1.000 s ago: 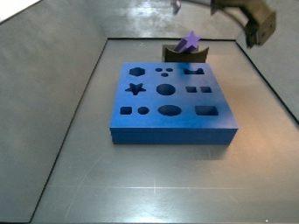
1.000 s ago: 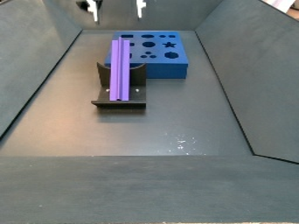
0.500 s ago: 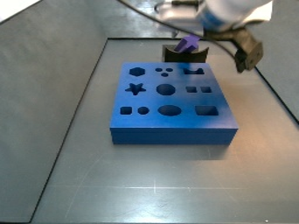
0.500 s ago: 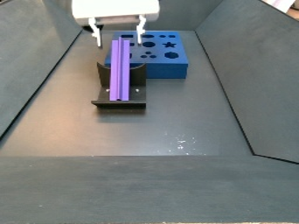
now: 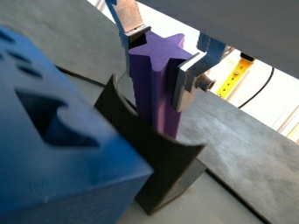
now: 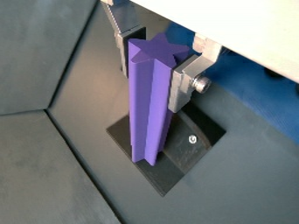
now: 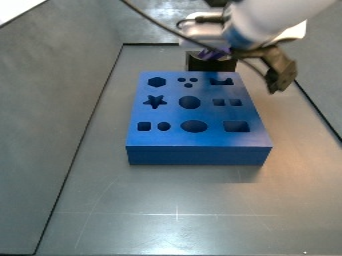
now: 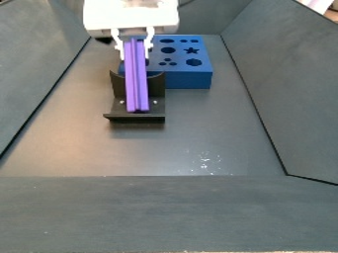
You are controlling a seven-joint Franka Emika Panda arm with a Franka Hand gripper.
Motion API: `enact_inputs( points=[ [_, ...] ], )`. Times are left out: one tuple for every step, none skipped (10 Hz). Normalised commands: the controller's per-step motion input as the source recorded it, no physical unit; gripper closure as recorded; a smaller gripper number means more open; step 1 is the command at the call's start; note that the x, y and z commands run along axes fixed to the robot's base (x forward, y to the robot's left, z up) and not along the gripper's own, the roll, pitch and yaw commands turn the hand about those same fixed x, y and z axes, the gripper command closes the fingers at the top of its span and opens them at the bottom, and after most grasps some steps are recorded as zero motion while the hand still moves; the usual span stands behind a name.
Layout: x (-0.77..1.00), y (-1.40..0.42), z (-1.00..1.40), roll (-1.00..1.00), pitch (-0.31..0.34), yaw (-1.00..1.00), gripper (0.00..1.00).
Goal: Pick up the star object. Move up. Place the star object on the fixture. Regrasp the star object. Move to above the board. Insert the star object.
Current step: Move to above the board.
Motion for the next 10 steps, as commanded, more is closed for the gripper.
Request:
enact_inputs(
  points=[
    [0.1, -0.12, 1.0, -0.36, -0.018, 0.09, 1.0],
    [0.1, -0.12, 1.0, -0.27, -0.041, 0.06, 1.0],
    [0.1, -0.11, 1.0, -0.16, -0.04, 0.04, 1.0],
    [0.09, -0.11, 1.0, -0.12, -0.028, 0.02, 1.0],
    [0.09, -0.11, 1.0, -0.07, 0.007, 0.0, 1.0],
    [0.08, -0.11, 1.0, -0.04, 0.032, -0.01, 1.0],
    [0.08, -0.1, 1.0, -0.04, 0.072, -0.01, 1.0],
    [0.08, -0.1, 1.0, -0.03, 0.092, -0.01, 1.0],
    [0.08, -0.09, 1.0, -0.03, 0.13, 0.01, 1.0],
    [0.08, -0.09, 1.0, -0.03, 0.157, 0.02, 1.0]
  ],
)
